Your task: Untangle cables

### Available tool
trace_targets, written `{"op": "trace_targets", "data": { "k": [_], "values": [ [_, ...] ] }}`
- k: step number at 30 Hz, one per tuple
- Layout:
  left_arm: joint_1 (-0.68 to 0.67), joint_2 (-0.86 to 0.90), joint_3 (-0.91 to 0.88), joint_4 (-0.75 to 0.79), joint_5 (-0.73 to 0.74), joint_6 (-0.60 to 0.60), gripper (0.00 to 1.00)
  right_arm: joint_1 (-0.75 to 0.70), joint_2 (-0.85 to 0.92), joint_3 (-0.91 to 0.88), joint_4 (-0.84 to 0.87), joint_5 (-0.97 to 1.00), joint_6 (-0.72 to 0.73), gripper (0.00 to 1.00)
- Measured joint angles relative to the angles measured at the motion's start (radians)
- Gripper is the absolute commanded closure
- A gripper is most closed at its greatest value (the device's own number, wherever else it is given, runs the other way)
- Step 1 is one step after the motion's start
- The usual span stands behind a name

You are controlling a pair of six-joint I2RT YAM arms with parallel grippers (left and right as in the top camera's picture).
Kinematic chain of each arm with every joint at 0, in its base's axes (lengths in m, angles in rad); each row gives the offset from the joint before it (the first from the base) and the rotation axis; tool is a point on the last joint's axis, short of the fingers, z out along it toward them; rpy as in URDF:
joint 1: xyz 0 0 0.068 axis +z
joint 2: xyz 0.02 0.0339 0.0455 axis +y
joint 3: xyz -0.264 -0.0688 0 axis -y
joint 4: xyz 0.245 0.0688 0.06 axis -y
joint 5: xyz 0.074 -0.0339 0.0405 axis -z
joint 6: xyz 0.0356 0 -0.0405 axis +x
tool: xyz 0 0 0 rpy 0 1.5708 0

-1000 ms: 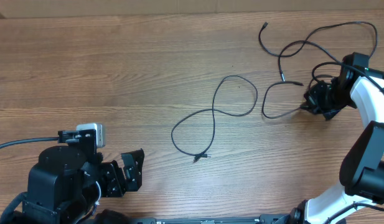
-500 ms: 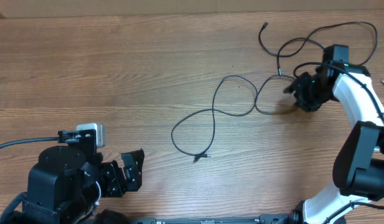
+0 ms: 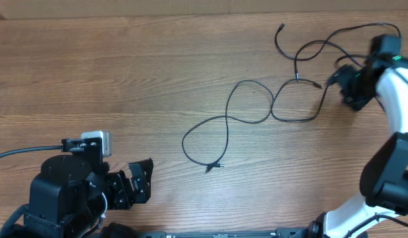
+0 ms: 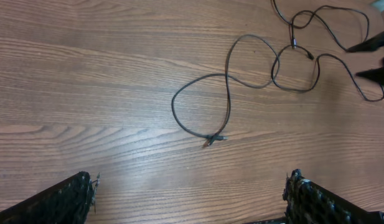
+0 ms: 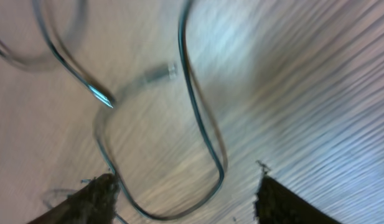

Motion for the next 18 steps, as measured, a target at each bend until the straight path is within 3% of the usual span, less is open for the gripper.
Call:
{"op": "trace_targets", "data": {
  "k": [10, 13, 15, 18],
  "values": [
    [0.0, 0.0, 0.0, 0.0, 0.0, 0.0, 0.01, -0.139, 0.0, 0.362, -0.061, 0.017, -0.056, 0.2],
    [0.0, 0.0, 0.0, 0.0, 0.0, 0.0, 0.01, -0.174, 0.0, 0.396, -0.043, 0.027, -0.063, 0.12],
    [0.0, 0.0, 0.0, 0.0, 0.0, 0.0, 0.01, -0.201, 0.005, 0.397, -0.041, 0.048, -0.068, 0.0],
    [0.0, 0.0, 0.0, 0.0, 0.0, 0.0, 0.0, -0.24, 0.048, 0.4, -0.045, 0.087, -0.086, 0.0]
  ]
}}
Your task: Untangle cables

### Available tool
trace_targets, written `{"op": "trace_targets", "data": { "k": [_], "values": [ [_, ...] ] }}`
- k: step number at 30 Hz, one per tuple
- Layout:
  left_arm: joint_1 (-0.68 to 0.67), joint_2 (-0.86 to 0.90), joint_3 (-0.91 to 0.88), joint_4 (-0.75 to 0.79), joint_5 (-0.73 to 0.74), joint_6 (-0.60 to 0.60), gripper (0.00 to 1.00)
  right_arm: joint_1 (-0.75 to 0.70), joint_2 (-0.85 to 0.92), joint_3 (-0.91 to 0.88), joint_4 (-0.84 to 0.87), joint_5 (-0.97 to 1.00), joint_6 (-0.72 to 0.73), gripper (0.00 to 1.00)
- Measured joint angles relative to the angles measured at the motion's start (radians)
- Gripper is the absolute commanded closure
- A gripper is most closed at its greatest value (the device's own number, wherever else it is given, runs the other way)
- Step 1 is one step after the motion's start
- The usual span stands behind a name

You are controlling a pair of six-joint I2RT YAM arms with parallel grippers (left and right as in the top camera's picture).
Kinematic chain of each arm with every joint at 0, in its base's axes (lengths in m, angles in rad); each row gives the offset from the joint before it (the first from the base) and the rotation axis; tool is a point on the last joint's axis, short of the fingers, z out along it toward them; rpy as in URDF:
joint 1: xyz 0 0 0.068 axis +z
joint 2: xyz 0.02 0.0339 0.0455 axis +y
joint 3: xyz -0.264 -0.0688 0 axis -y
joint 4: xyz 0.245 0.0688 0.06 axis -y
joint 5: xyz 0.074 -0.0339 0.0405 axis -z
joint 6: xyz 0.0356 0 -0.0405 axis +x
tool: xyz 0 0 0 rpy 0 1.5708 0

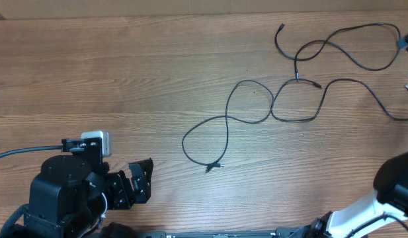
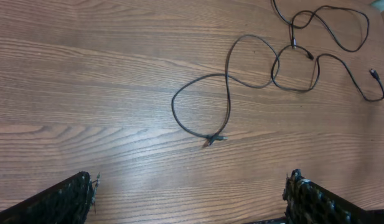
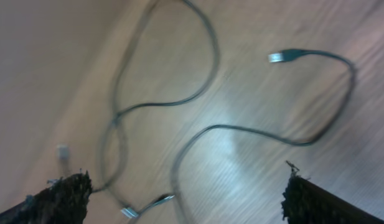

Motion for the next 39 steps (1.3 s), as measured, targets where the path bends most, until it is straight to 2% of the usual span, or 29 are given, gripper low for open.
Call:
{"op": "trace_targets", "data": {
  "k": [4, 9, 12, 15, 16, 22, 26, 36, 39],
  "values": [
    [0.0, 0.0, 0.0, 0.0, 0.0, 0.0, 0.0, -0.039, 0.107, 0.001, -0.002, 0.058, -0.004, 0.0],
    [0.0, 0.0, 0.0, 0.0, 0.0, 0.0, 0.0, -0.085, 0.237, 0.0, 0.011, 0.107, 0.005, 0.06],
    [0.0, 0.0, 0.0, 0.0, 0.0, 0.0, 0.0, -0.111, 0.278, 0.0, 0.028, 0.121, 0.013, 0.18],
    [0.0, 0.0, 0.0, 0.0, 0.0, 0.0, 0.01, -0.139, 0.313, 0.0, 0.048, 0.129, 0.011, 0.35],
    [0.0, 0.0, 0.0, 0.0, 0.0, 0.0, 0.01, -0.147, 0.324, 0.0, 0.052, 0.132, 0.013, 0.36],
    [0.0, 0.0, 0.0, 0.0, 0.0, 0.0, 0.0, -0.18, 0.399, 0.0, 0.064, 0.141, 0.024, 0.35],
    [0.0, 0.0, 0.0, 0.0, 0.0, 0.0, 0.01, -0.185, 0.436, -0.001, 0.063, 0.143, 0.025, 0.3],
    [0.0, 0.0, 0.0, 0.0, 0.0, 0.0, 0.0, -0.185, 0.454, -0.001, 0.033, 0.143, 0.026, 0.3],
    [0.0, 0.0, 0.0, 0.0, 0.0, 0.0, 0.01, -0.185, 0.46, -0.001, 0.014, 0.152, 0.025, 0.27]
  ]
}}
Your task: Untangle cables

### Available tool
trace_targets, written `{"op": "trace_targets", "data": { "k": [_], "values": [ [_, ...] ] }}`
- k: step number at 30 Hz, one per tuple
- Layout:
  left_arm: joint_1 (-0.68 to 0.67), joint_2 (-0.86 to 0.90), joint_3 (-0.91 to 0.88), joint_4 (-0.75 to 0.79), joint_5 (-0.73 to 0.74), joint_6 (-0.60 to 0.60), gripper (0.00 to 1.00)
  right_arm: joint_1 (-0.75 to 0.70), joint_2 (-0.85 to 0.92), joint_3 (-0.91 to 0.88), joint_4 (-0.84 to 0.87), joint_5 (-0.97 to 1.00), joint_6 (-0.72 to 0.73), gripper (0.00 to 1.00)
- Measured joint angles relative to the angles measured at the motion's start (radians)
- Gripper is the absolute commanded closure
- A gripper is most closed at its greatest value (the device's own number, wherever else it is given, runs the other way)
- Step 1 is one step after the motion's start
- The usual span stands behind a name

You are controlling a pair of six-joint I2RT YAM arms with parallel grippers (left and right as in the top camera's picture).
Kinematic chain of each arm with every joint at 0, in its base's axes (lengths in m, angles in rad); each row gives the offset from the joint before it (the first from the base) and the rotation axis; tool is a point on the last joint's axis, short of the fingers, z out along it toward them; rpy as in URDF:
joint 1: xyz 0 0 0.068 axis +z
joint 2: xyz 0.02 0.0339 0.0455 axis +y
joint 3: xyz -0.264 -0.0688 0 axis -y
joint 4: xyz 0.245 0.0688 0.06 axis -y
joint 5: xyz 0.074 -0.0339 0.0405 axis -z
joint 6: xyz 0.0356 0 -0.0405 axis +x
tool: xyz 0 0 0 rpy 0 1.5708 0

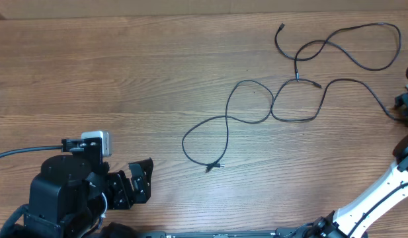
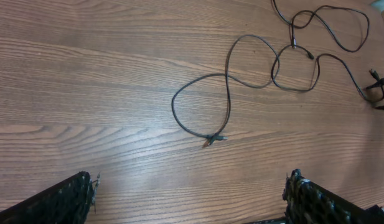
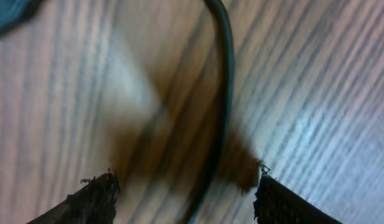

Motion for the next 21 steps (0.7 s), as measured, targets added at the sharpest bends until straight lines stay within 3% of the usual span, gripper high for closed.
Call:
{"op": "trace_targets", "data": {
  "k": [5, 8, 10, 21],
  "values": [
    [0.0, 0.0, 0.0, 0.0, 0.0, 0.0, 0.0, 0.0, 0.0, 0.0, -0.019, 0.048, 0.004, 0.27],
    [0.0, 0.0, 0.0, 0.0, 0.0, 0.0, 0.01, 0.0, 0.0, 0.0, -0.016, 0.06, 0.008, 0.45],
    [0.0, 0.0, 0.0, 0.0, 0.0, 0.0, 0.01, 0.0, 0.0, 0.0, -0.013, 0.063, 0.004, 0.51],
    [0.0, 0.0, 0.0, 0.0, 0.0, 0.0, 0.01, 0.0, 0.0, -0.004, 0.004, 0.05, 0.013, 0.49]
  ]
}}
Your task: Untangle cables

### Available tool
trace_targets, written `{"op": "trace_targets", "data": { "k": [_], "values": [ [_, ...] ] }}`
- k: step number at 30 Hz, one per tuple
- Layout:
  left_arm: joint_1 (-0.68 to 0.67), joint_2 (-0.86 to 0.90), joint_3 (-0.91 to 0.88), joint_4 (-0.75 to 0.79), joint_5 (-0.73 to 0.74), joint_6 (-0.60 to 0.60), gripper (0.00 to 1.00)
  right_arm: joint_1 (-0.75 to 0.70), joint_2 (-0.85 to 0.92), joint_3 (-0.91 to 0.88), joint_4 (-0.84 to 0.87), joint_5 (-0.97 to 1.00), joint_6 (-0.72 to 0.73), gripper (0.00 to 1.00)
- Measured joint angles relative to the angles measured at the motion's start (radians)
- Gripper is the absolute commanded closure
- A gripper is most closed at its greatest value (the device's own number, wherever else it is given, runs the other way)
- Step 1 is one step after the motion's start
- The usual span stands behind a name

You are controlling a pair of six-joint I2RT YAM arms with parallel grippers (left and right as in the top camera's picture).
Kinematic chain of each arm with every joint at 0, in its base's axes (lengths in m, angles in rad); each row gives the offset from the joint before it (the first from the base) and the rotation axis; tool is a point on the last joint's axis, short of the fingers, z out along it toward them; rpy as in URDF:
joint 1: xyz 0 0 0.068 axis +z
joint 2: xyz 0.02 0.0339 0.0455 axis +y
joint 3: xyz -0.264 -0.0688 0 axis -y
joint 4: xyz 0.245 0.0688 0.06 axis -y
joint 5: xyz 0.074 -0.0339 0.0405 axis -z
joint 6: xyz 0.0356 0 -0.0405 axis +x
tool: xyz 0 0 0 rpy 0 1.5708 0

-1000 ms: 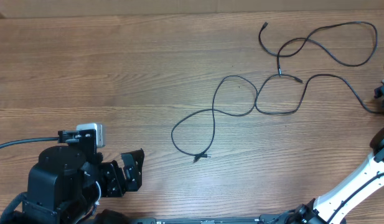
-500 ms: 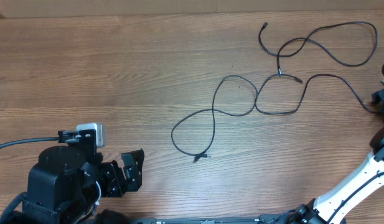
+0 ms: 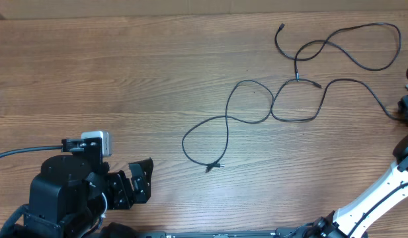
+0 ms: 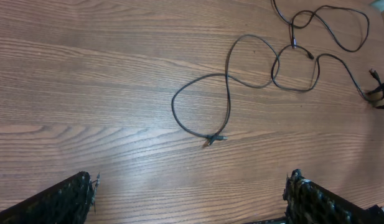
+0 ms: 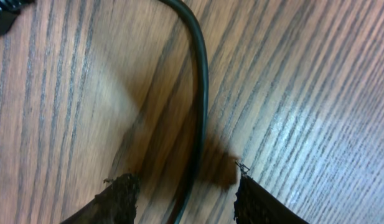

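Note:
Thin black cables (image 3: 227, 119) lie looped across each other from the table's middle to its far right, also seen in the left wrist view (image 4: 229, 99). My right gripper is down at the table's right edge, over the right-hand stretch of cable. In its own view the cable (image 5: 201, 93) runs between the two fingers; the right gripper (image 5: 182, 199) is open and straddles it just above the wood. The left gripper (image 3: 134, 182) rests open at the front left, far from the cables, with nothing between its fingers (image 4: 67, 199).
A plug end (image 3: 213, 166) lies at the front of the middle loop. Another cable end (image 3: 280, 28) lies at the back, with a wide loop (image 3: 379, 66) reaching the back right corner. Brown wooden table (image 3: 91, 79) all round.
The right gripper's fingers stand closer together on either side of the cable than before. It has barely shifted at the table's right edge. The left arm and the cables have not moved.
At first my right gripper hung open over the cables' right part. Then it was out by the far right edge, higher up. Later it was low over the right-hand stretch of cable, and now its fingers have narrowed round it. The cable layout looks unchanged.

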Motion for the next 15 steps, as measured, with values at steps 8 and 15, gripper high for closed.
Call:
{"op": "trace_targets", "data": {
  "k": [8, 15],
  "values": [
    [0.0, 0.0, 0.0, 0.0, 0.0, 0.0, 0.0, 0.002, -0.005, -0.031, 0.056, -0.02, 0.002, 0.75],
    [0.0, 0.0, 0.0, 0.0, 0.0, 0.0, 0.0, -0.001, -0.005, -0.029, 0.051, -0.044, 0.004, 0.96]
  ]
}}
